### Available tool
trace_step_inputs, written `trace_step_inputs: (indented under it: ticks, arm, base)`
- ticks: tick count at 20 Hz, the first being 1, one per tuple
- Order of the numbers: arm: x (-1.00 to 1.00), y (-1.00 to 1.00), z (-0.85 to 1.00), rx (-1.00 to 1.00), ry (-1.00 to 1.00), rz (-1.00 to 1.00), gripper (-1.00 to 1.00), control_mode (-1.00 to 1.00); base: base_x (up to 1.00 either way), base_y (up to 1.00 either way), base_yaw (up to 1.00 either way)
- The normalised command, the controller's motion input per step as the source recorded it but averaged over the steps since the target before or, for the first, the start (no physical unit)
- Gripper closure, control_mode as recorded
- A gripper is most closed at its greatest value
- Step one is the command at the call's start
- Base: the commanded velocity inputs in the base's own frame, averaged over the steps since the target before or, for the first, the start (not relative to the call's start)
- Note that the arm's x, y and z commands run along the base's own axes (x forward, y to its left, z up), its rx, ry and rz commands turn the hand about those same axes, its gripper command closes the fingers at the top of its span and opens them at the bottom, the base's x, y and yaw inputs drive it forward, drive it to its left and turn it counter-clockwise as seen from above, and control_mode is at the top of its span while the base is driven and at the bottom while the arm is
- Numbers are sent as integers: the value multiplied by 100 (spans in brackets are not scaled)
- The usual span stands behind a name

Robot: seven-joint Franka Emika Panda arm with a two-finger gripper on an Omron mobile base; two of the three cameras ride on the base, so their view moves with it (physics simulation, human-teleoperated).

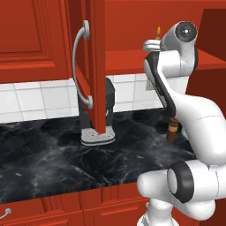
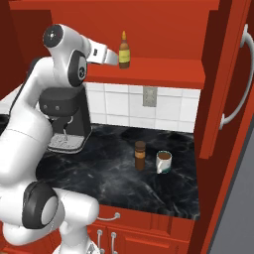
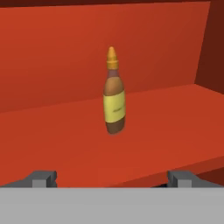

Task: Pick the cinnamon and honey bottle from the cabinet and place them next to the mug.

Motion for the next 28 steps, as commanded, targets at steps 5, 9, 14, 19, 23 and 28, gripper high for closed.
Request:
trace_step_inputs:
  ticks: [5, 9, 14, 19, 23, 28]
  arm:
    - [16, -29, 0, 3, 0, 0, -100, -100]
    - [24, 0, 0, 0, 0, 0, -100, -100]
    - [21, 7, 0, 0, 0, 0, -100, -100]
    - [26, 9, -2, 0, 0, -2, -100, -100]
    - [34, 1, -6, 0, 0, -4, -100, -100]
    - [36, 0, -5, 0, 0, -3, -100, -100]
  base:
    - [0, 0, 0]
    - [0, 0, 0]
    - [0, 0, 0]
    - [0, 0, 0]
    - [0, 0, 0]
    - [0, 0, 0]
